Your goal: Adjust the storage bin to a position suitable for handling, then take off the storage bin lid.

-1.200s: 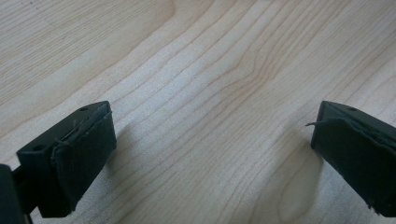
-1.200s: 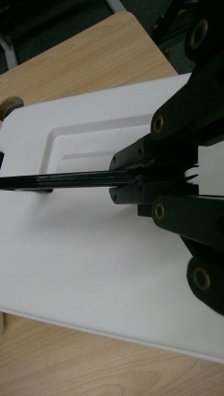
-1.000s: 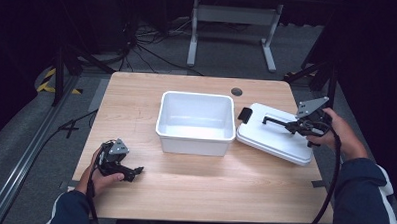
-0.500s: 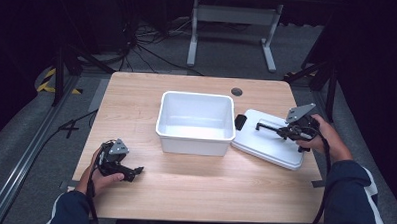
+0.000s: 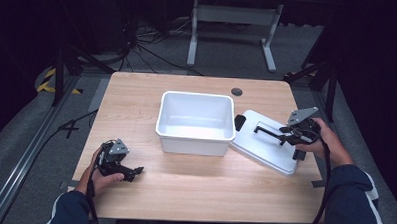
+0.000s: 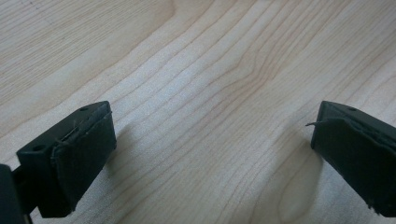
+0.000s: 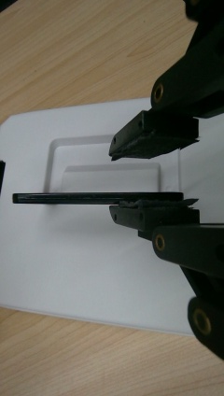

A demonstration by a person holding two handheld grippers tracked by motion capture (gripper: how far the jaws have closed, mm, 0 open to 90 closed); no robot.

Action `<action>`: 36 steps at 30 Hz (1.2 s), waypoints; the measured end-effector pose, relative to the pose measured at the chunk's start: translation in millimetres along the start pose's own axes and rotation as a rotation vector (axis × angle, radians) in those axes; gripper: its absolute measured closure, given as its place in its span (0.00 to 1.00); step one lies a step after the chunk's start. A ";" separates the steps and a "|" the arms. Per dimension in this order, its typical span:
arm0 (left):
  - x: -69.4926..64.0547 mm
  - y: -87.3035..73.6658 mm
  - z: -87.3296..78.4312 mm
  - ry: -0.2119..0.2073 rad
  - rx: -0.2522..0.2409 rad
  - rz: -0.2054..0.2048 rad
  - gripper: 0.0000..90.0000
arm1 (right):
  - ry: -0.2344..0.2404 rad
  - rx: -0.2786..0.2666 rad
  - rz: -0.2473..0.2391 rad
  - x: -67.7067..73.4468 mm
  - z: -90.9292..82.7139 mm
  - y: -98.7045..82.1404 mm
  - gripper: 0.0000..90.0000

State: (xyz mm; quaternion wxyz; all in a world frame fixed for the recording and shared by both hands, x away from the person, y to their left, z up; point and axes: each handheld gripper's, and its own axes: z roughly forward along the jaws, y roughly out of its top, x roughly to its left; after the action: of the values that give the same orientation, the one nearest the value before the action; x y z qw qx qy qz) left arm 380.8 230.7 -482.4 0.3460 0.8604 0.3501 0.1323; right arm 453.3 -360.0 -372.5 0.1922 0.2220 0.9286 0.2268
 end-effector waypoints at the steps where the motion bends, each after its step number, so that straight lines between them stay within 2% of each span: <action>1: 0.0 0.0 -0.1 0.000 0.001 0.000 0.00 | -0.006 -0.006 0.003 1.0 -1.6 0.0 0.71; 12: 0.1 0.1 0.0 -0.001 0.000 0.000 0.00 | -0.039 -0.105 0.087 12.5 -15.5 -3.9 0.54; 15: -0.2 0.1 0.1 -0.006 0.003 -0.005 0.00 | -0.061 -0.116 0.117 17.2 -18.2 -4.8 0.48; 19: 0.0 0.1 0.1 -0.007 0.003 -0.003 0.00 | -0.073 -0.150 0.130 25.8 -20.9 -6.4 0.41; 24: 0.2 0.2 0.0 -0.006 0.004 0.000 0.00 | -0.087 -0.172 0.153 37.4 -25.5 -9.1 0.39; 31: 0.0 0.1 0.1 -0.006 0.003 -0.003 0.00 | -0.094 -0.198 0.156 53.2 -32.6 -16.1 0.39; 36: -0.2 0.1 0.1 -0.005 0.002 -0.005 0.00 | -0.120 -0.201 0.152 66.1 -37.2 -25.7 0.39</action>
State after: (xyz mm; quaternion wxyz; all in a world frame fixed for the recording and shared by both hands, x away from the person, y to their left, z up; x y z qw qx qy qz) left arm 380.7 230.5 -482.4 0.3461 0.8603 0.3513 0.1290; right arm 373.2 -360.0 -371.9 0.2509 0.2846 0.8686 0.3188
